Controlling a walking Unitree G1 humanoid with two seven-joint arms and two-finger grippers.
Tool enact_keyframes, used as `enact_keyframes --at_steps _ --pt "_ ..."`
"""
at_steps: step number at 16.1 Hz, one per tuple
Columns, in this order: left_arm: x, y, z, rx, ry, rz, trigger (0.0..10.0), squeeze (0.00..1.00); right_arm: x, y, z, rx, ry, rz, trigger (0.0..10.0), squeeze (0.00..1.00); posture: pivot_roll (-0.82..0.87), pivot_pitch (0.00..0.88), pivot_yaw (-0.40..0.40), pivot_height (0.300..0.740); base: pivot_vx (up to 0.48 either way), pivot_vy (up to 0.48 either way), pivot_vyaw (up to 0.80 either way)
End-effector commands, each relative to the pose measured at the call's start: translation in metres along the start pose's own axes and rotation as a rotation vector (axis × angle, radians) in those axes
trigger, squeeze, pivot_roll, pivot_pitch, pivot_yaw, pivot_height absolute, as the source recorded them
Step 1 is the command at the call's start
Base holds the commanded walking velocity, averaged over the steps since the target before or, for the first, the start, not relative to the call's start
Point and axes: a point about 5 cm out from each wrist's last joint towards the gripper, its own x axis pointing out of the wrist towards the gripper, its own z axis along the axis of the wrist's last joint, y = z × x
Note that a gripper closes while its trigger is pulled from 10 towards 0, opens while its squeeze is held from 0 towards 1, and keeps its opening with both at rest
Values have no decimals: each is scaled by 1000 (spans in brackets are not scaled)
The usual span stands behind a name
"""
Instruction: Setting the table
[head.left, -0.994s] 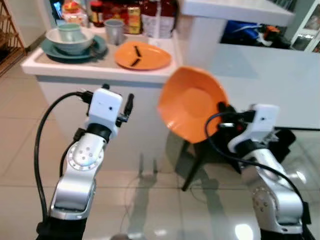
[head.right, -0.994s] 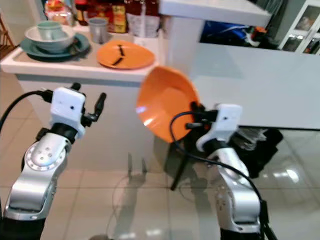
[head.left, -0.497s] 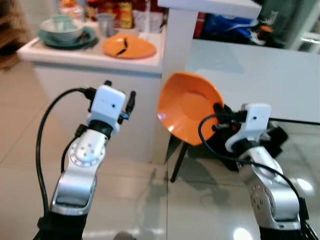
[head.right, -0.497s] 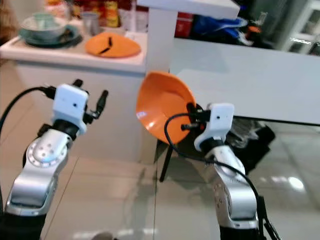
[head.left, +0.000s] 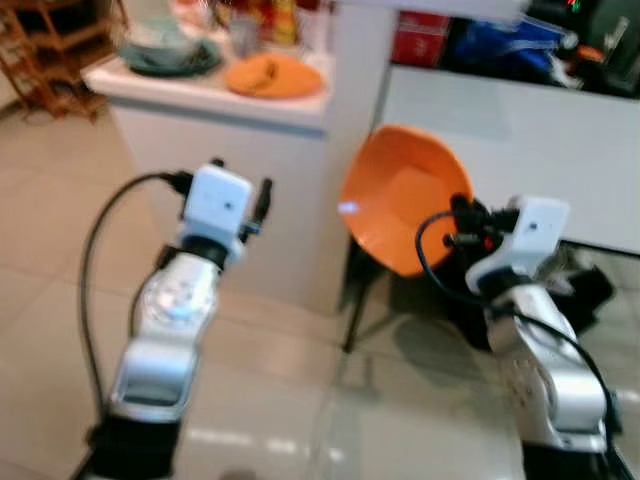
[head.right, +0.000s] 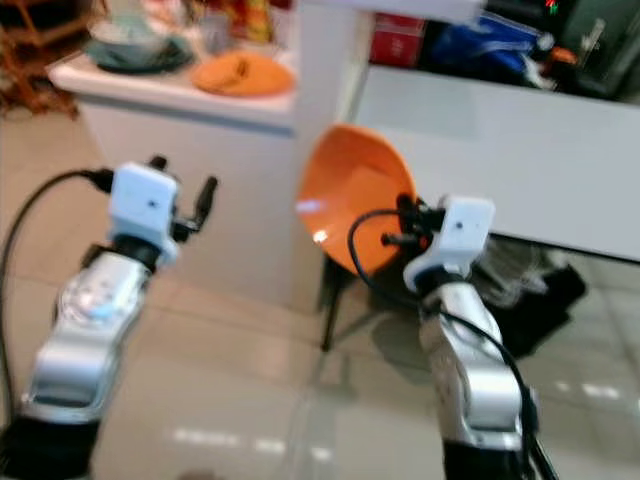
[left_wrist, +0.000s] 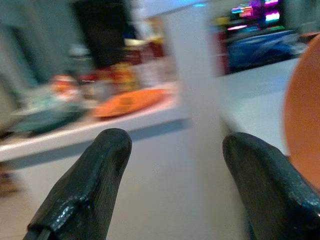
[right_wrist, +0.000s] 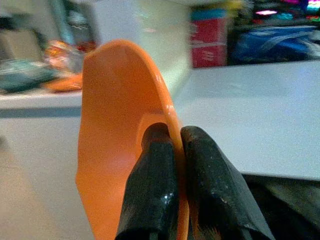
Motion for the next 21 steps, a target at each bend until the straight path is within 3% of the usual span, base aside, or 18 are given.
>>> enact_keyframes --at_steps 1,9,21 --pt "3 4 4 12 -14 7 10000 0 1 0 14 3 -70 -9 10000 0 104 0 -19 740 0 -379 0" --pt "11 1 7 4 -31 -1 10000 0 2 -11 19 -26 -91 -81 10000 0 82 0 -5 740 0 -380 0" --pt "14 -1 9 -10 -42 -14 9922 0 4 -13 20 -16 -94 -100 10000 0 78 0 -7 740 0 -382 0"
